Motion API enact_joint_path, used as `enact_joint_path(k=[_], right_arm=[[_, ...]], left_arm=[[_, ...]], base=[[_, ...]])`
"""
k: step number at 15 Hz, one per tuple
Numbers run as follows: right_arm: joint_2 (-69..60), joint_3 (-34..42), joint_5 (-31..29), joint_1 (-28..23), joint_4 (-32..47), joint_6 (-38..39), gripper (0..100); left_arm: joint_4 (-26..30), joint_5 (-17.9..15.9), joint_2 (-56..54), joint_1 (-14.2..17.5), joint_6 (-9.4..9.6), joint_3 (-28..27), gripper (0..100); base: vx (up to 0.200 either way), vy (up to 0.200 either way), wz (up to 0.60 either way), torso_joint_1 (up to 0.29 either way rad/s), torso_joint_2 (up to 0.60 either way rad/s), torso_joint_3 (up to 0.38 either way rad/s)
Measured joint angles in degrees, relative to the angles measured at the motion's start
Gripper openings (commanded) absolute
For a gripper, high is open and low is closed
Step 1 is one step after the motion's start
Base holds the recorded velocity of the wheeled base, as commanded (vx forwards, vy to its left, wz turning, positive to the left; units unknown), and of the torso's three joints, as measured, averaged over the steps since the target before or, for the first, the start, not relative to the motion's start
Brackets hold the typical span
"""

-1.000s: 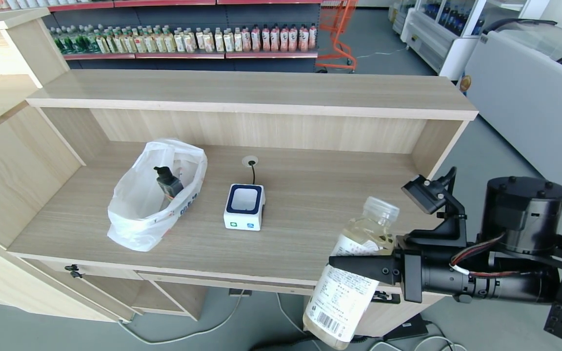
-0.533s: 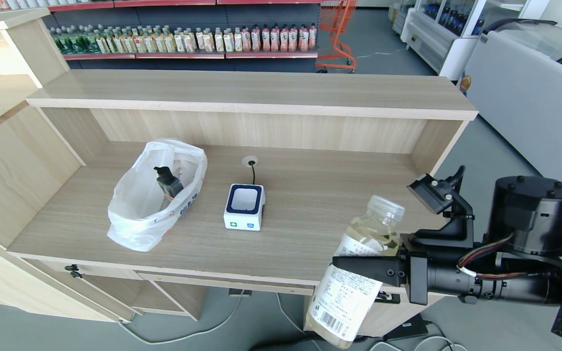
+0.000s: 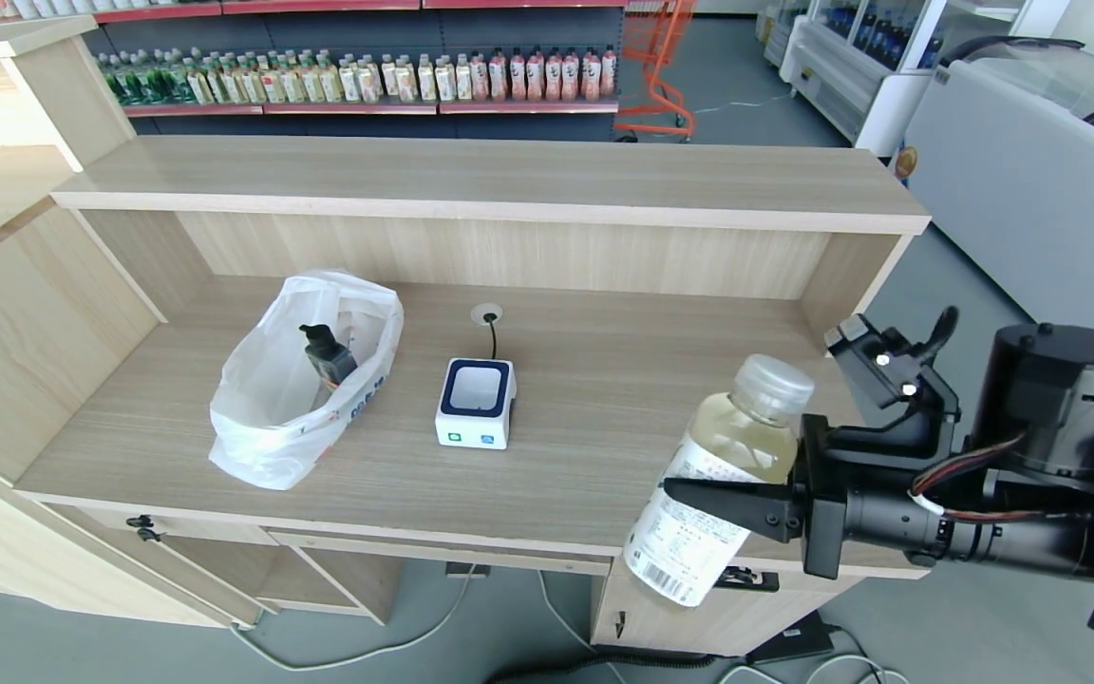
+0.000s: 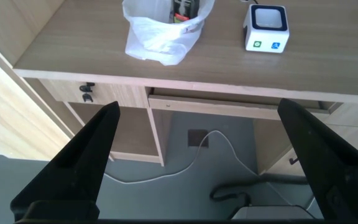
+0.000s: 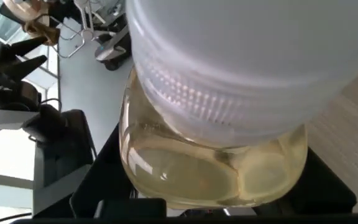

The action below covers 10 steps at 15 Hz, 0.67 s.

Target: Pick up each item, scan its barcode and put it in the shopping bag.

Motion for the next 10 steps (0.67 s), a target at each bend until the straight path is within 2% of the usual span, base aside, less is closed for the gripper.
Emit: enact_joint_path(k=[2,4,6,8,10], right_arm=[[-0.2,-1.82,-1.76,-3.23,0.02,-16.13,0],[-0.04,-4.68,-5.86,-9.62,0.11,-31.24,0],[-0.02,-6.08,-10.3,-13.76,-0.11,-36.45,0],[-0.11,-6.58,-10.81,-17.04,-0.52,-41.79,0],[-0.11,-6.56,-10.96,-18.52,-0.51,-42.58,0]], left_arm=[[0.0,0.0,0.0,0.0,0.02,0.0,100],[0.0,0.0,0.0,0.0,0.02,0.0,100],[0.0,0.0,0.0,0.0,0.02,0.0,100],[0.0,0.0,0.0,0.0,0.02,0.0,100],[0.0,0.0,0.0,0.0,0.02,0.0,100]], base=[[0.0,0.0,0.0,0.0,0.0,0.0],[0.0,0.0,0.0,0.0,0.0,0.0],[0.0,0.0,0.0,0.0,0.0,0.0],[0.0,0.0,0.0,0.0,0.0,0.0],[0.0,0.0,0.0,0.0,0.0,0.0]])
